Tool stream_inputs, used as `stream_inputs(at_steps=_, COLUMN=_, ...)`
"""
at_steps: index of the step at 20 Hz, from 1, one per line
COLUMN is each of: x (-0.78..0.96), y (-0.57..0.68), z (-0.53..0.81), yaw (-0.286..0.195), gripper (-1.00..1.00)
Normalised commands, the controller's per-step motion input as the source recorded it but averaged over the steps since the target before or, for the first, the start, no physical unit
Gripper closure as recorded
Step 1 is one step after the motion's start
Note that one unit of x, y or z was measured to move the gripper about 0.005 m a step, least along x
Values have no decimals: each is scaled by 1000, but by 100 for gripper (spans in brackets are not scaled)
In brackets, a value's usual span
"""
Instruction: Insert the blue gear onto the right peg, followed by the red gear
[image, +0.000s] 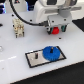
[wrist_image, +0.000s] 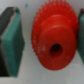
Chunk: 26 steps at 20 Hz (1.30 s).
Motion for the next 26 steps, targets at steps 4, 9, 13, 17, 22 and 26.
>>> stream_inputs(at_steps=4, x=-99, y=6, z=99, yaw=0, gripper=100)
stream_inputs(at_steps=9, x=166, y=7, z=476, yaw=0, gripper=100)
stream_inputs(at_steps=13, x=378, y=-59, z=596, yaw=0, gripper=100)
stream_inputs(at_steps=17, x=490, y=-151, z=566, yaw=0, gripper=100)
stream_inputs(at_steps=22, x=543, y=-249, z=463, yaw=0, gripper=100)
stream_inputs(at_steps=26, x=602, y=-347, z=362, yaw=0, gripper=100)
